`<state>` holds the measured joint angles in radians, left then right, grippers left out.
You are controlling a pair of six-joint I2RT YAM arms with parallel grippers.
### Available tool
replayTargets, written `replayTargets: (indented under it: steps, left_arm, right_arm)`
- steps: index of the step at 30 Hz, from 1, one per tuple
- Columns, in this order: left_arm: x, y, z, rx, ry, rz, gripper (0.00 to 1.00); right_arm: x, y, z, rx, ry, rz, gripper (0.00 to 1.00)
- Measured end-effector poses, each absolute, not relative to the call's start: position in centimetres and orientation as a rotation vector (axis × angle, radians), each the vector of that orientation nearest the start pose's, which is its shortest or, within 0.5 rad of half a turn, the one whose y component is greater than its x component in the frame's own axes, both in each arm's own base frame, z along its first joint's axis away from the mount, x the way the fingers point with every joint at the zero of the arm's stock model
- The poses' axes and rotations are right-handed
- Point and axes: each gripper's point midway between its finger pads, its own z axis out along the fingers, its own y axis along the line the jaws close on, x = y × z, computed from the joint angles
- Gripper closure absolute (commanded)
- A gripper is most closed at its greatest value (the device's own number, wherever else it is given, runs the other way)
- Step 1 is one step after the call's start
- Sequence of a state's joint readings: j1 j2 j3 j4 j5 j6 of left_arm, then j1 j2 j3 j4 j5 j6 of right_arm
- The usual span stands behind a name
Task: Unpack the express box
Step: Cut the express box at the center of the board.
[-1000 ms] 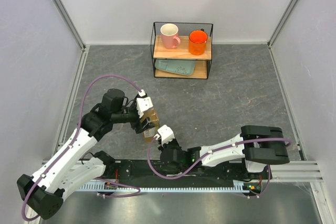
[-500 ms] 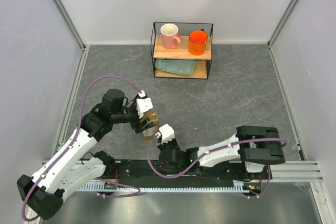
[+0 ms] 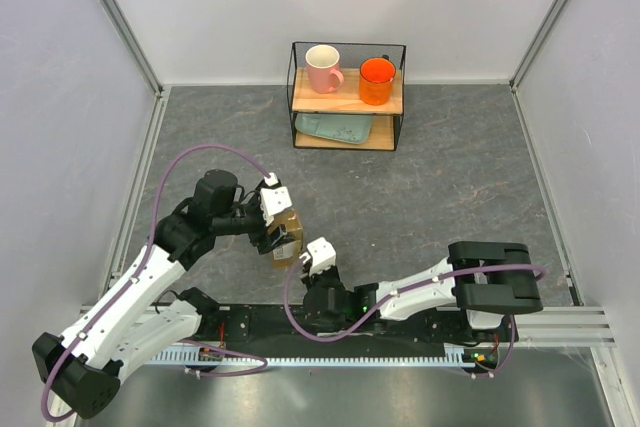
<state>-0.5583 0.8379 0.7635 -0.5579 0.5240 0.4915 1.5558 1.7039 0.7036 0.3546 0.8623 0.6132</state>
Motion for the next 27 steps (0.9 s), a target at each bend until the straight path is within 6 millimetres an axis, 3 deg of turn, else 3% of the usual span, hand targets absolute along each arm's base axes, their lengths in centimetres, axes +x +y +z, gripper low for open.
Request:
replayTargets:
  steps: [27]
  left_arm:
    - [18.5,-20.0,18.2,1.332,1.711,-0.622,0.90]
  right_arm:
    - [11.3,37.4,4.6,-0.372,1.947,0.478,1.00]
